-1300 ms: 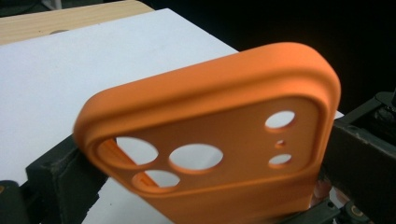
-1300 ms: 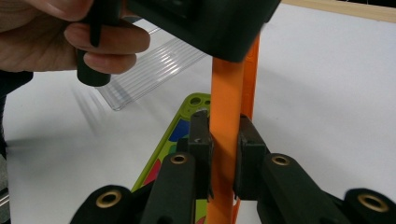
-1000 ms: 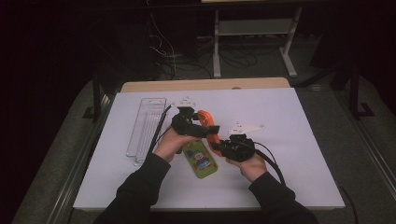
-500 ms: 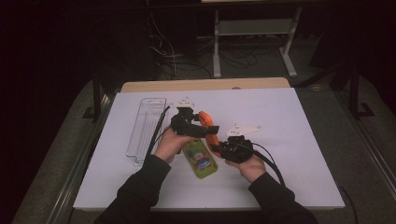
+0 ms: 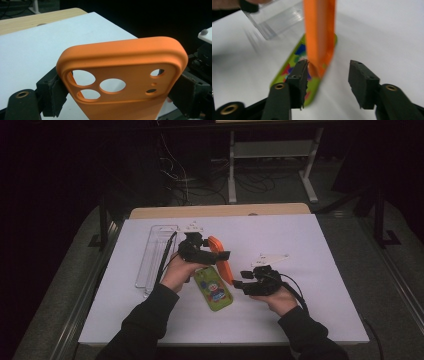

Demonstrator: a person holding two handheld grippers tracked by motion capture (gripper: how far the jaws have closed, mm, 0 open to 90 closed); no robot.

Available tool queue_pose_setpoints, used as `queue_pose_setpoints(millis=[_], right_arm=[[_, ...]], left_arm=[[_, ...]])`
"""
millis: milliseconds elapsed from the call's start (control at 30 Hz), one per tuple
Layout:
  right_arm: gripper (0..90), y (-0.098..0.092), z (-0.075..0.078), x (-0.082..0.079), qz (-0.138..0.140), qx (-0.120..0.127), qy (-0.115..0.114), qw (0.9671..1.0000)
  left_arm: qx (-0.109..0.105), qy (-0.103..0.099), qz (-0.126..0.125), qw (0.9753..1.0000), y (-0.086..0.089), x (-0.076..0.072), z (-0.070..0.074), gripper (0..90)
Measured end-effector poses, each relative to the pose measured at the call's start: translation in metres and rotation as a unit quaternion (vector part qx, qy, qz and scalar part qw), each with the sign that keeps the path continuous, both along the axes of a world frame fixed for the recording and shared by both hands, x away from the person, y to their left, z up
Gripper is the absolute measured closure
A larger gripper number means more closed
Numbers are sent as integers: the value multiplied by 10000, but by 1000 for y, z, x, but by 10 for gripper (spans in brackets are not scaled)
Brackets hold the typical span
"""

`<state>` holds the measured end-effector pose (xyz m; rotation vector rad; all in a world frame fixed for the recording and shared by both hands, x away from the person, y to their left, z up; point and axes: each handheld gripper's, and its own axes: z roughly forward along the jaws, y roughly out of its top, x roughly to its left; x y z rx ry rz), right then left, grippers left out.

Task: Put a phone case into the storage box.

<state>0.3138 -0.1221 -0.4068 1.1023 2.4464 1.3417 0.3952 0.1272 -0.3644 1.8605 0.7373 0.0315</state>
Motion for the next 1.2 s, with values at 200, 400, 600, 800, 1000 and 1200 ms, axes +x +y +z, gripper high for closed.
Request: queue_pose_setpoints(millis=[200, 400, 600, 800, 1000, 1200], right_arm=[[305, -28, -7, -11, -8, -371, -95, 9993], [139, -43, -16, -20, -7, -412, -146, 9990], [51, -49, -27, -28, -23, -649, -240, 9976], [10, -53, -32, -34, -167, -745, -179, 9969], [10, -62, -34, -38, -256, -822, -284, 9959], [10, -69, -35, -41, -313, -828, -219, 9958]], left_arm=[[135, -54, 62, 9999, 6, 4, 11, 133], [321, -160, 152, 9992, 11, 9, 24, 134], [471, -267, 252, 9982, 17, 15, 37, 134], [629, -341, 429, 9965, 30, 23, 52, 135], [715, -390, 690, 9943, 47, 32, 65, 136], [855, -412, 992, 9905, 67, 41, 75, 137]])
